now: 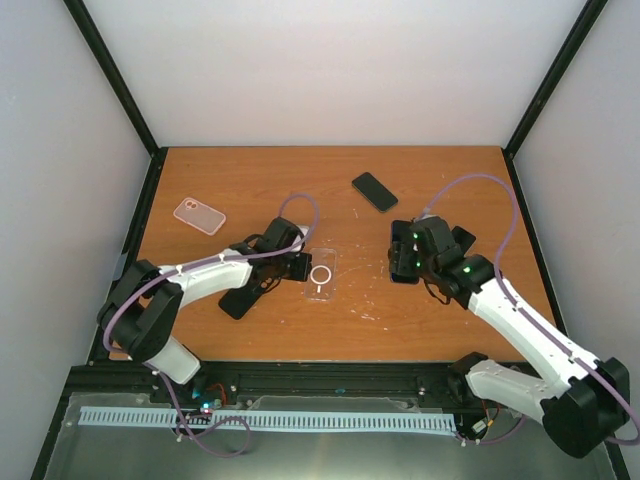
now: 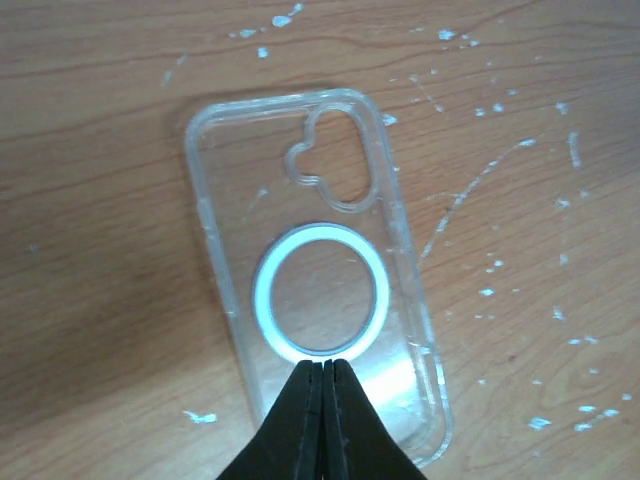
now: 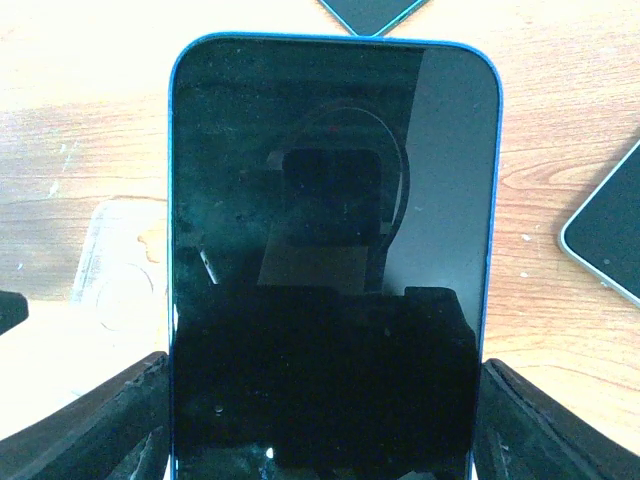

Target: Put the phone into the phone case

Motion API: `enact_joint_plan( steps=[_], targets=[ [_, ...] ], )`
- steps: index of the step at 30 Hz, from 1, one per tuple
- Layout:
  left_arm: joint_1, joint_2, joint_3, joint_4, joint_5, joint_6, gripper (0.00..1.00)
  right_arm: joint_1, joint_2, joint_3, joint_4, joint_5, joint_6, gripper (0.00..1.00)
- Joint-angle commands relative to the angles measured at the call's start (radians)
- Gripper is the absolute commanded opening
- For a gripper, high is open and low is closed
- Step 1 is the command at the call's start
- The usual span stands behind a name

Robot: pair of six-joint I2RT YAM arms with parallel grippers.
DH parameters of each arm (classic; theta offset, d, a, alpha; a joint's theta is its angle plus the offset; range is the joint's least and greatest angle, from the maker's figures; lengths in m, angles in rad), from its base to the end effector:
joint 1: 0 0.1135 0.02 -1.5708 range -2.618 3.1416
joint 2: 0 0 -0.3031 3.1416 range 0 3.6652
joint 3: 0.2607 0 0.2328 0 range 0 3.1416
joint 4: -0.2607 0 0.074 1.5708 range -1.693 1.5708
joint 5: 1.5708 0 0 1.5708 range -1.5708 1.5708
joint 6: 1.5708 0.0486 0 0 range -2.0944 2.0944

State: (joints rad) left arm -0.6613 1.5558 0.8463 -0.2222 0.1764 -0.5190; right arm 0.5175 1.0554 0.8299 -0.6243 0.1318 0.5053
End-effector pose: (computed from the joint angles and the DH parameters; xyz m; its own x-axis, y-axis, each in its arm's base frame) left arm 0.2298 -0.1897 0.2178 -0.8909 0.0745 -0.4481 0.2825 0.8633 -0.4182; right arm 0.1630 0.0854 0.2936 -0.7721 0.1127 -0.6254 -0.0471 0.9713 0.2332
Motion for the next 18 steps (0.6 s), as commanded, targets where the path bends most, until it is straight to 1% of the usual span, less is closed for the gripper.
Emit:
enact_joint_plan(
  steps=[1, 2, 3, 5, 6, 7, 9, 12, 13, 16, 18],
  targets=[
    [-0.005, 0.031, 0.085, -0.065, -0.148, 0.143, 0.01, -0.006, -0.069, -0.012, -0.016, 0.012, -0.012, 0.68],
    [-0.001, 0.046, 0.124, -0.122, -0.198, 0.097, 0.07, -0.006, -0.081, -0.014, -0.020, 0.011, -0.009, 0.68],
    [0.007, 0.067, 0.160, -0.177, -0.215, 0.061, 0.14, -0.005, -0.093, -0.014, -0.021, 0.010, -0.007, 0.68],
    [0.018, 0.092, 0.202, -0.237, -0.235, -0.010, 0.33, -0.005, -0.116, -0.019, -0.018, 0.010, -0.005, 0.68],
    [0.020, 0.091, 0.199, -0.219, -0.225, -0.032, 0.37, -0.006, -0.124, -0.020, -0.018, 0.011, -0.004, 0.68],
    [0.021, 0.084, 0.189, -0.187, -0.195, -0.040, 0.40, -0.005, -0.132, -0.018, -0.019, 0.011, -0.001, 0.68],
    [0.023, 0.083, 0.191, -0.154, -0.164, -0.045, 0.42, -0.005, -0.137, -0.009, -0.025, 0.007, -0.004, 0.67],
    [0.027, 0.113, 0.223, -0.177, -0.221, -0.049, 0.43, -0.005, -0.143, 0.000, -0.034, 0.007, -0.013, 0.68],
    [0.032, 0.121, 0.224, -0.170, -0.218, -0.047, 0.42, -0.005, -0.148, 0.001, -0.039, 0.010, -0.015, 0.68],
    [0.046, 0.157, 0.218, -0.137, -0.156, -0.025, 0.40, -0.005, -0.172, -0.014, -0.037, 0.024, -0.012, 0.68],
    [0.049, 0.197, 0.232, -0.137, -0.138, -0.012, 0.38, -0.006, -0.189, -0.031, -0.024, 0.025, -0.008, 0.68]
  ],
)
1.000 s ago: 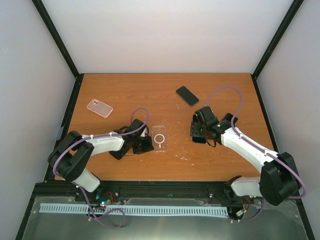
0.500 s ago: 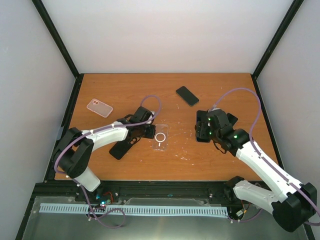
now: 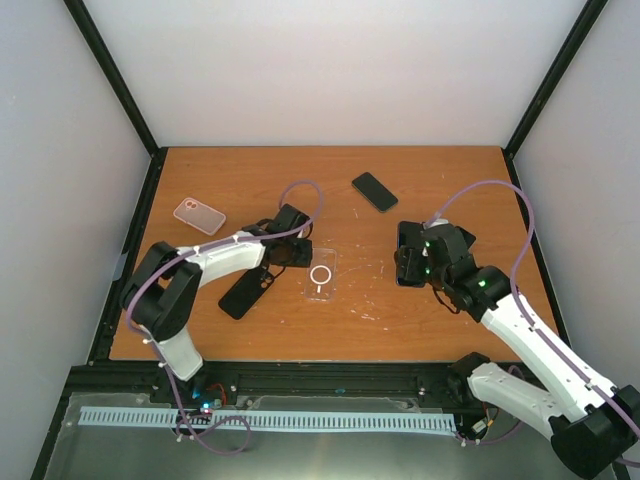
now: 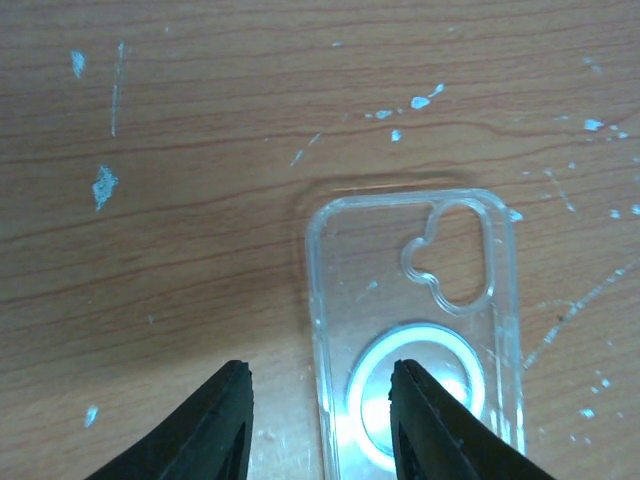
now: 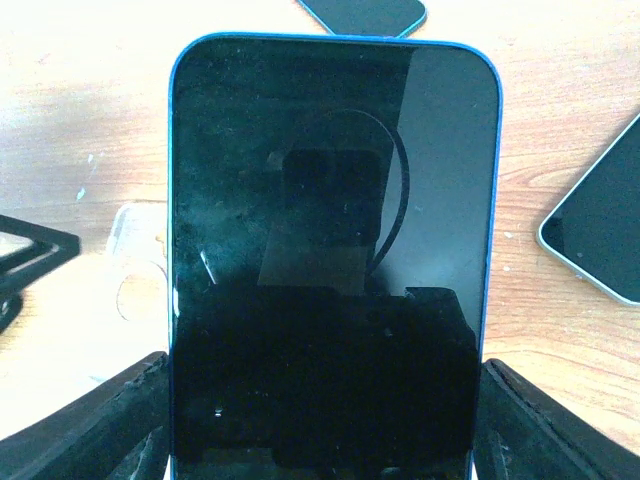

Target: Put the phone into the phone case

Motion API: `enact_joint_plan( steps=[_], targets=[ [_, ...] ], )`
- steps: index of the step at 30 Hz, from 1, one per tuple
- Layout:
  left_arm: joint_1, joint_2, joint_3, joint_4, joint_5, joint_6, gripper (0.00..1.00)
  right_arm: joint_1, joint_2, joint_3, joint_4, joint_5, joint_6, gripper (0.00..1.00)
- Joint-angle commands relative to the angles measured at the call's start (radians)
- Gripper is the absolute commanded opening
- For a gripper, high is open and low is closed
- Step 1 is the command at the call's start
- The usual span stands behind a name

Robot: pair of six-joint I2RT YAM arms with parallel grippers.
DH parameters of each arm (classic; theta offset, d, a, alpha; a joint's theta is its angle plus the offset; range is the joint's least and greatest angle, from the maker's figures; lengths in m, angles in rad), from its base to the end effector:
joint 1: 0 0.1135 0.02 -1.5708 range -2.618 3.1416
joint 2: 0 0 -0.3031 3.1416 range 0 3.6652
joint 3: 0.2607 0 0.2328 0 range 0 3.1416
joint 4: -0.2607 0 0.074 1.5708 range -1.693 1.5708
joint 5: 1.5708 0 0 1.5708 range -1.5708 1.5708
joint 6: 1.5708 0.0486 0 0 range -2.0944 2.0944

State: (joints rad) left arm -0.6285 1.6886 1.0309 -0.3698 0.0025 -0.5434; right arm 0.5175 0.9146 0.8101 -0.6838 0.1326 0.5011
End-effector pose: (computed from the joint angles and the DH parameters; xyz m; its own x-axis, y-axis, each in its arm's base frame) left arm 0.2699 -0.1963 0.2195 -0.8972 0.0129 -0.4414 0.1461 0.9520 -0.2691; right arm 0.1346 0.0692 0.3032 -0.7372 0.1283 -0.6634 -0.0630 0.9645 0.2565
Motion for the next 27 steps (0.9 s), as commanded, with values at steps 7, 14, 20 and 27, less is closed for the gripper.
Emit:
enact_joint_plan(
  steps=[7, 14, 20, 27],
  targets=[
    [0.022, 0.151, 0.068, 0.052, 0.105, 0.049, 0.29, -0.006, -0.062, -0.017, 0.036, 0.018, 0.002, 0.67],
    [0.016, 0.213, 0.115, 0.033, 0.120, 0.211, 0.03, -0.006, -0.106, -0.010, 0.007, 0.037, 0.004, 0.67],
    [-0.020, 0.159, 0.127, 0.039, 0.119, 0.493, 0.00, -0.006, -0.147, 0.008, -0.029, 0.068, 0.003, 0.67],
    [-0.162, 0.050, 0.010, 0.135, 0.149, 1.045, 0.00, -0.006, -0.191, -0.002, -0.019, 0.078, 0.002, 0.67]
  ],
)
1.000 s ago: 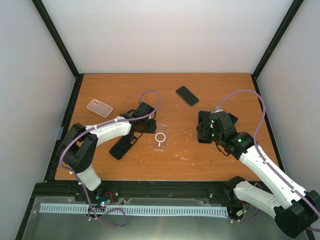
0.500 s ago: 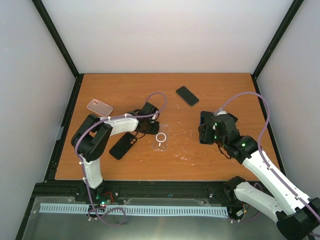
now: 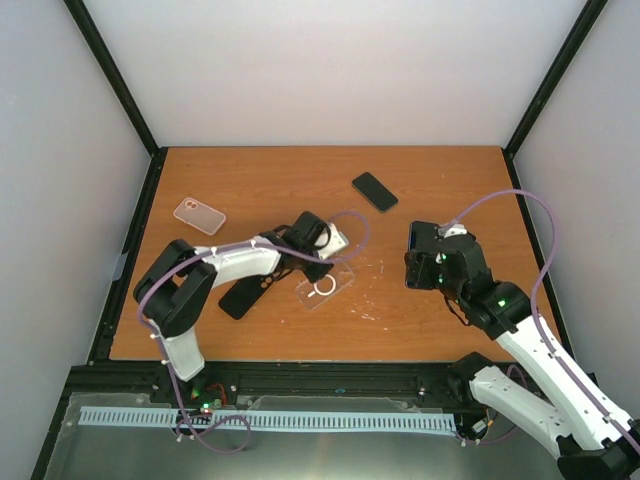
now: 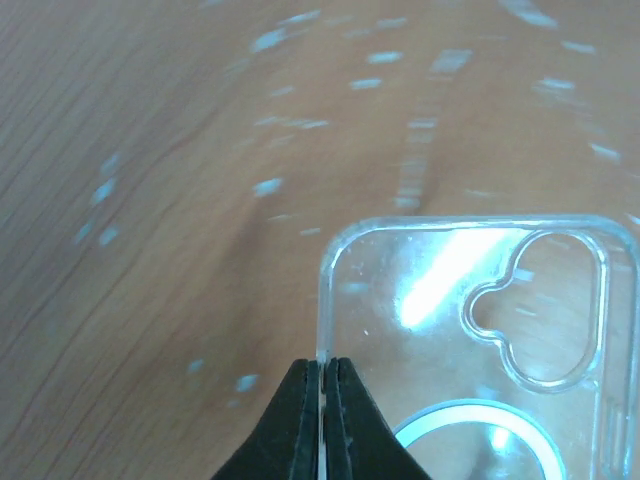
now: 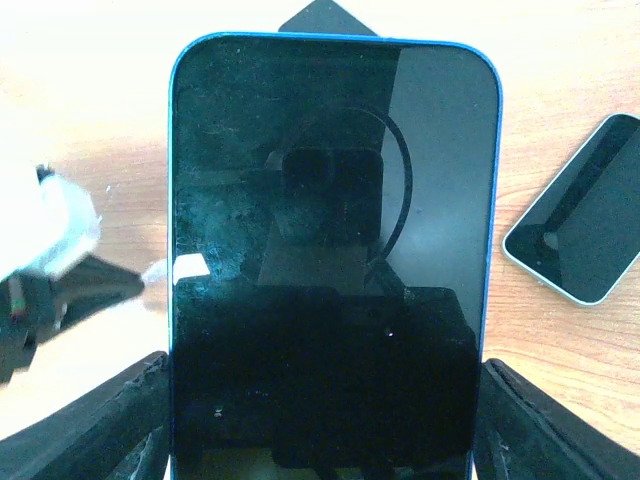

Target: Put the phone into the phone case

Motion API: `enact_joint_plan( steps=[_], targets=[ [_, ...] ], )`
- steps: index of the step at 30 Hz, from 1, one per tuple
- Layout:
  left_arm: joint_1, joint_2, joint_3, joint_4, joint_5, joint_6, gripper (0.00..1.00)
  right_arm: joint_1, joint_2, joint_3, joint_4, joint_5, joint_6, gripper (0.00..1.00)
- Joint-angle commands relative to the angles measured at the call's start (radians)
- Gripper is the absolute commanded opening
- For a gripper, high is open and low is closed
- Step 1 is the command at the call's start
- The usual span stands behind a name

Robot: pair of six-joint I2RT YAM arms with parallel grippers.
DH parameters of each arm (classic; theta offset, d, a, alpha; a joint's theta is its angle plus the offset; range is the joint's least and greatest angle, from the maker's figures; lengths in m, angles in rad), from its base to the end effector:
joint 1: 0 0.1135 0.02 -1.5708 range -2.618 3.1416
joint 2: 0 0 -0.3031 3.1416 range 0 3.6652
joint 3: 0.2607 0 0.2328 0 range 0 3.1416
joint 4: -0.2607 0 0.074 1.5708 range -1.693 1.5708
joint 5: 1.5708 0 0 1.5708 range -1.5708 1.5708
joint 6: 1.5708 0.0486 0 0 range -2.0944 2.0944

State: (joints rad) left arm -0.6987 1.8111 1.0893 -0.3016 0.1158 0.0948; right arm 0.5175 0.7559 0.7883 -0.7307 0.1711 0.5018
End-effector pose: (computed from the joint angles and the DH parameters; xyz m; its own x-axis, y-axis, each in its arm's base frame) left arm 0.2753 -0.2386 0.1999 -0.5860 0.6151 -0.5275 0.7438 0.6666 -0.0490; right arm 0.1046 0.0500 0.3103 -0.6698 0.1641 -0.7242 -0.0593 0.9603 0.2725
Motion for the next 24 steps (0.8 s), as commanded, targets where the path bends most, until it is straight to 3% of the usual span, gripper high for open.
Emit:
enact_joint_plan(
  steps=[1, 10, 14, 19, 20, 21, 24],
  targets=[
    [-0.111, -0.074, -0.058, 0.076, 0.033, 0.465, 0.00, -0.005, -0.035, 0.022, 0.027, 0.045, 0.000, 0.67],
    [-0.203, -0.018, -0.113, 0.196, -0.001, 0.768, 0.00, -0.006, -0.072, 0.028, 0.002, 0.088, -0.020, 0.67],
    [-0.214, -0.012, -0.098, 0.256, -0.020, 0.766, 0.04, -0.005, -0.097, 0.025, 0.009, 0.090, -0.028, 0.67],
    [-0.203, -0.009, -0.010, 0.220, -0.072, 0.584, 0.53, -0.005, -0.094, 0.018, 0.041, 0.097, -0.057, 0.67],
    [-0.193, -0.017, 0.003, 0.213, -0.065, 0.530, 0.69, -0.006, -0.088, 0.021, 0.045, 0.094, -0.069, 0.67],
    [-0.181, -0.028, 0.010, 0.211, -0.053, 0.474, 0.94, -0.005, -0.081, 0.027, 0.048, 0.089, -0.078, 0.67],
    [-0.114, -0.091, -0.008, 0.212, 0.035, 0.324, 1.00, -0.006, -0.047, 0.044, 0.064, 0.078, -0.115, 0.68]
  ],
)
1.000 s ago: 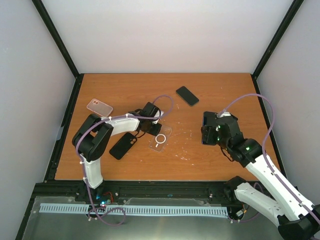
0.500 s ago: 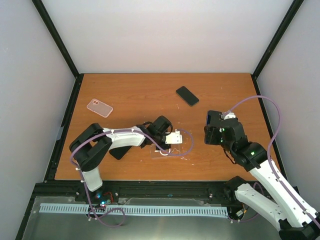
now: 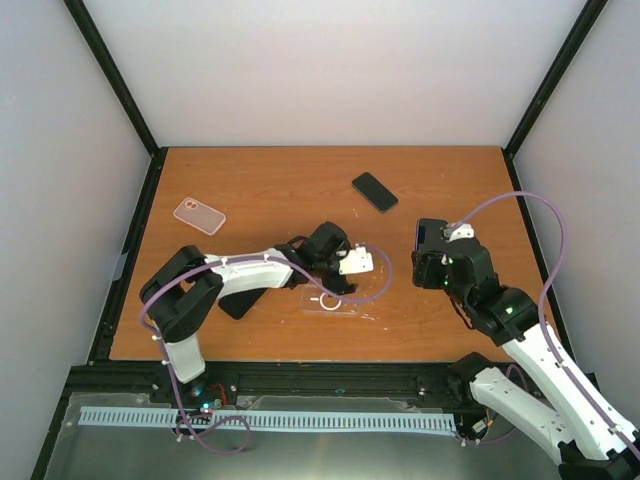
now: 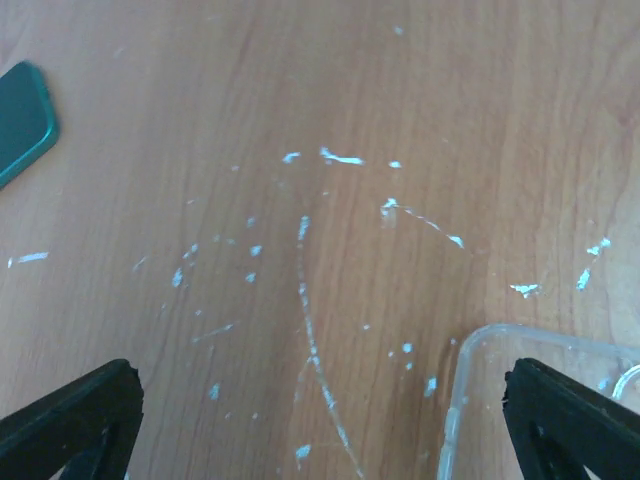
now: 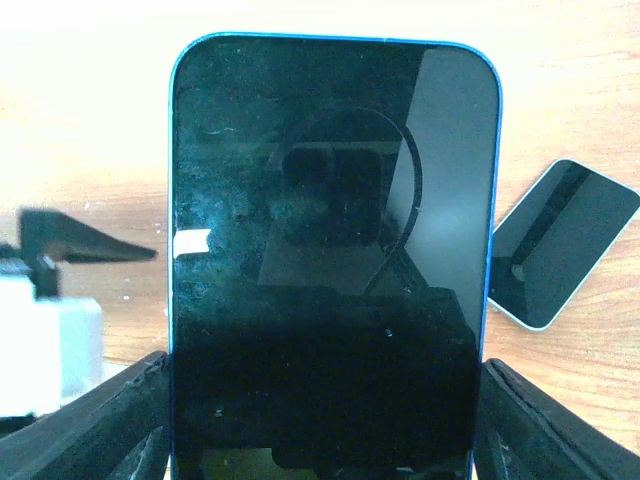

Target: Put the phone into the phone case

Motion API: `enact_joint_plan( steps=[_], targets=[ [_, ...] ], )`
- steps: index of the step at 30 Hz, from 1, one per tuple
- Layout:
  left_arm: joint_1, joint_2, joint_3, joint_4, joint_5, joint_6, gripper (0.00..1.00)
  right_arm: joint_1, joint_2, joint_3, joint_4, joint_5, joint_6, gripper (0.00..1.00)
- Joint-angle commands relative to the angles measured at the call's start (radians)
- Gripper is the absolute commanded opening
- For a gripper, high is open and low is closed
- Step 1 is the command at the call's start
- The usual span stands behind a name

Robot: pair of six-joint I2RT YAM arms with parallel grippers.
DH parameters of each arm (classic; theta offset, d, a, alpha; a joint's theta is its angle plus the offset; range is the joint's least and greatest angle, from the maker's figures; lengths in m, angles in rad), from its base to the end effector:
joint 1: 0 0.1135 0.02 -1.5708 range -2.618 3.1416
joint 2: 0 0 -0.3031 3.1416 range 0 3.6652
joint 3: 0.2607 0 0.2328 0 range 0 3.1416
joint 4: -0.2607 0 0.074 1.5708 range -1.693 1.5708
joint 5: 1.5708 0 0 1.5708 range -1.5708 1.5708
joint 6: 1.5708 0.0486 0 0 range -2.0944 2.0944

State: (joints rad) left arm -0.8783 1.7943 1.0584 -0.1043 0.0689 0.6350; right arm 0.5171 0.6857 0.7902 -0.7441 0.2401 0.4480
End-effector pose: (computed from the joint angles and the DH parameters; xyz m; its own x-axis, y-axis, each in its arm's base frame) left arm 0.2374 -0.2915 0.2113 0.0900 0.8183 -0.5677 0.9238 0.1443 0.3546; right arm 0.0927 0.0394 0.3162 -0.6038 0.1406 -0.7846 -0.0586 0.9738 0.2196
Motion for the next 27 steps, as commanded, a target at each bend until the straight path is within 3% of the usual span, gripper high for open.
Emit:
enact_joint_plan(
  steps=[1, 8, 15, 27],
  targets=[
    [0.092, -0.098, 0.008, 0.026, 0.112, -0.282, 0.99, -0.005, 0.032, 0.046, 0.089, -0.010, -0.083, 0.68],
    [0.320, -0.265, -0.045, 0.035, 0.147, -0.651, 1.00, -0.005, 0.089, 0.028, 0.215, -0.110, -0.198, 0.66],
    [0.593, -0.378, -0.046, -0.148, 0.330, -1.006, 0.99, -0.003, 0.191, 0.010, 0.341, -0.274, -0.280, 0.63],
    [0.680, -0.561, -0.214, -0.175, 0.527, -1.083, 0.99, 0.136, 0.486, 0.068, 0.394, -0.419, -0.616, 0.62]
  ],
)
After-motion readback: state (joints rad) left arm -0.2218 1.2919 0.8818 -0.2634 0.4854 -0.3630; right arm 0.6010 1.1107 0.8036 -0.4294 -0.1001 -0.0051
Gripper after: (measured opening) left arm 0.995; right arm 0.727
